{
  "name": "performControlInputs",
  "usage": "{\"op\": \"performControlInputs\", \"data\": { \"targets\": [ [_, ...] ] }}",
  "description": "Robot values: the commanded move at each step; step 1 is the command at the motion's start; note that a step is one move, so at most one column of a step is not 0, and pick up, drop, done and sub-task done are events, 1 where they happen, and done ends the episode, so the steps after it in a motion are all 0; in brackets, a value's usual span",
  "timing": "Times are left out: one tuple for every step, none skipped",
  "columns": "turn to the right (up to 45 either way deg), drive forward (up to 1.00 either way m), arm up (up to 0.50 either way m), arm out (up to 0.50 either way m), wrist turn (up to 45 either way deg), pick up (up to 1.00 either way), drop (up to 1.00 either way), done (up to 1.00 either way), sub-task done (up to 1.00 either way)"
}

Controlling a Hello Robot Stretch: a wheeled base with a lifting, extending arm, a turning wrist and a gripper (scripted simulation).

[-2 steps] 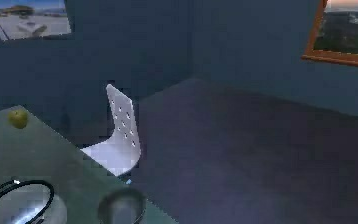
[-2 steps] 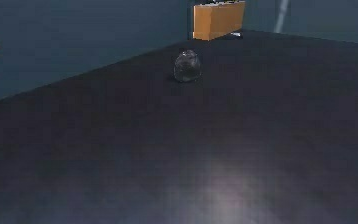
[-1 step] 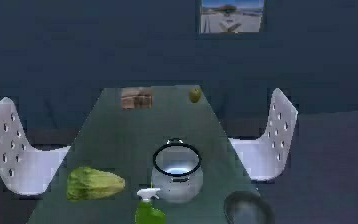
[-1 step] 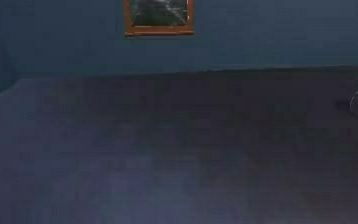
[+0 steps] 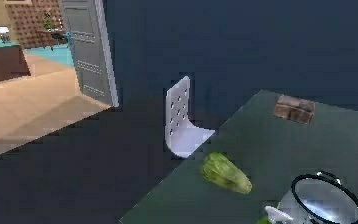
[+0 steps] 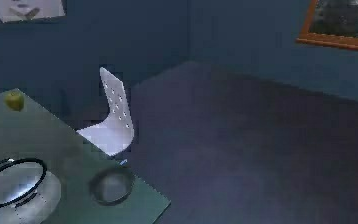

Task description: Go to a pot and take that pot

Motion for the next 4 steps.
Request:
{"op": "performControlInputs", "data": {
  "targets": [
    [-42.0, 0.00, 0.00, 0.00, 0.0, 0.00, 0.00, 0.00, 0.00],
    [0.0, 0.00, 0.50, 0.00, 0.0, 0.00, 0.00, 0.00, 0.00],
    [0.0, 0.00, 0.38, 0.00, 0.0, 0.00, 0.00, 0.00, 0.00],
    [0.0, 0.00, 0.00, 0.28, 0.0, 0.00, 0.00, 0.00, 0.00]
  ]
}}
